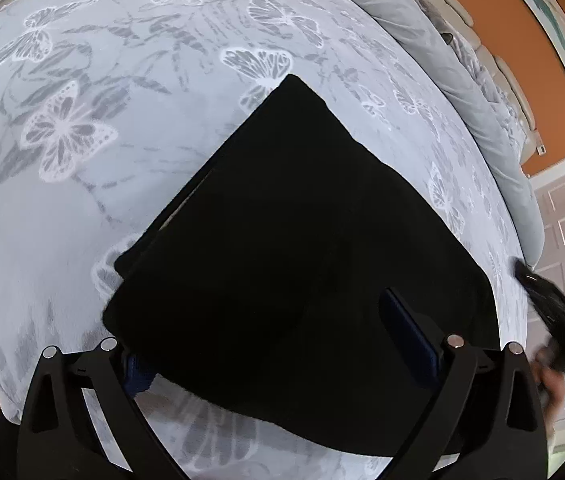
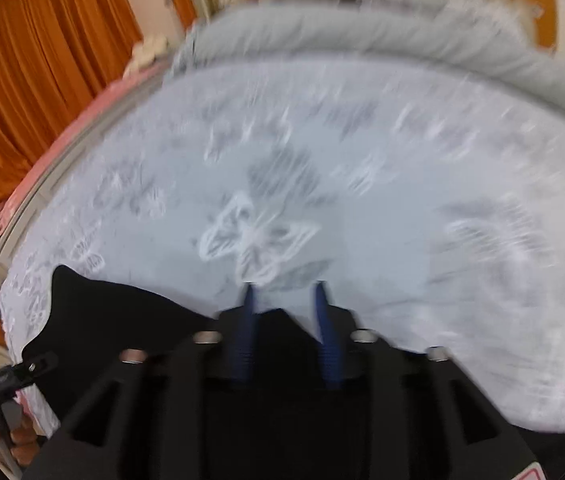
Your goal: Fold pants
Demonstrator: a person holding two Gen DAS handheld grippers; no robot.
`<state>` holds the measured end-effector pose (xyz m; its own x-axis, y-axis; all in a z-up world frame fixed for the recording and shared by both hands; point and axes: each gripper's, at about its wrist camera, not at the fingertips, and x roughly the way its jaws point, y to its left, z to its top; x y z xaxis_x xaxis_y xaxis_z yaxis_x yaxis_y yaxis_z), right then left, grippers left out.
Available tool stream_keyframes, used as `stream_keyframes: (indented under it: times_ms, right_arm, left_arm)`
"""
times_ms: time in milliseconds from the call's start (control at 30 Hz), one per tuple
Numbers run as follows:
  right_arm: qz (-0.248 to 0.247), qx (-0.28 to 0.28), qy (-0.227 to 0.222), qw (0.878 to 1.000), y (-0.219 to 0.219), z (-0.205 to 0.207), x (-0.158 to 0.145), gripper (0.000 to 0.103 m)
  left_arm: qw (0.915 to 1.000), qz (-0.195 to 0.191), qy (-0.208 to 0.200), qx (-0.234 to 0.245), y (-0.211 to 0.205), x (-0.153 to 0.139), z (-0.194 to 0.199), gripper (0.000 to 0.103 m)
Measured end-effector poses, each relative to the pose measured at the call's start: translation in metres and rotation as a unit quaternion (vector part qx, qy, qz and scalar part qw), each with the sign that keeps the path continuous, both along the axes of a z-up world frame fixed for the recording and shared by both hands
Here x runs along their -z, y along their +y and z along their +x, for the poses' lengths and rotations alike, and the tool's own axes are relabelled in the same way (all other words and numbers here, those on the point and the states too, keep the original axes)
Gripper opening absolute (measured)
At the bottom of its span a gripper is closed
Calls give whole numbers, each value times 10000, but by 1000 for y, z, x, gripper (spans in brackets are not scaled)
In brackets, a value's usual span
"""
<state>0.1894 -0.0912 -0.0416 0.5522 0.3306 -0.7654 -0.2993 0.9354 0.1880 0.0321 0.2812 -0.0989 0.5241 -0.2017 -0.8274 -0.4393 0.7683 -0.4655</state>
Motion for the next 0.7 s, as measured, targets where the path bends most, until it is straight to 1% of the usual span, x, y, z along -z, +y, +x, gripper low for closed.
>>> stream_keyframes:
  times_ms: [33,67,100,133,167,200,233,267,300,333,400,433,500,567,600,667,700]
  right_arm:
    - [-64,166,-163,9997,-16,-18,-11,57]
    - [-101,258,-192,9994,-26,-29,-15,60]
    - [-120,377,-189,9990,-43,-45,-18,65]
    - [-128,492,-187,9985,-56,-58,-18,67]
    - [-173,688,-221,9972,-75,-72,-14,68]
    - [-246,837,-275,9958,-87,-79,-10,69]
    - [-352,1016,-297,9938,-101,-87,-4,69]
    - [-521,1257,-128,9906,-115,-91,4,69]
    - [-664,1464,58,9870,-125,-90,8,69]
    - [-710,1648,167,9836,-136,-92,9,69]
    - [-459,1712,25,9842,-156,-100,2,69]
    - [-434,1785,-15,9830,-164,-105,-2,69]
    - [-338,1963,-164,9798,-183,-118,-11,69]
    - [-240,2095,-189,9773,-196,-124,-15,70]
    - [-153,2211,-186,9750,-209,-128,-15,70]
    - [44,2381,-151,9711,-231,-134,-15,70]
    - [141,2505,-140,9679,-244,-138,-15,70]
  left_arm:
    - [10000,-13,-19,19,1,0,-1,94]
    - [10000,-2,-17,6,2,0,-1,89]
    - [10000,23,-14,-27,3,-1,-2,81]
    - [9999,53,-11,-92,4,-2,-3,76]
    - [9999,86,-7,-134,5,-3,-4,60]
    - [9996,184,1,-225,6,-6,-6,36]
    - [9993,262,-24,-262,5,-10,-6,25]
    - [9992,287,-89,-260,4,-15,-5,19]
    - [9990,302,-197,-249,2,-22,-5,17]
    - [9982,401,-380,-216,-5,-34,-4,16]
    - [9945,710,-772,-75,-26,-60,-4,15]
    - [9908,845,-1050,89,-47,-79,-3,15]
    - [9851,816,-1462,385,-80,-105,-5,14]
    - [9745,759,-1914,889,-130,-133,-9,14]
    - [9659,806,-2130,1233,-164,-146,-12,14]
    - [9509,960,-2335,1793,-218,-158,-18,14]
    - [9433,1027,-2360,2097,-247,-158,-20,17]
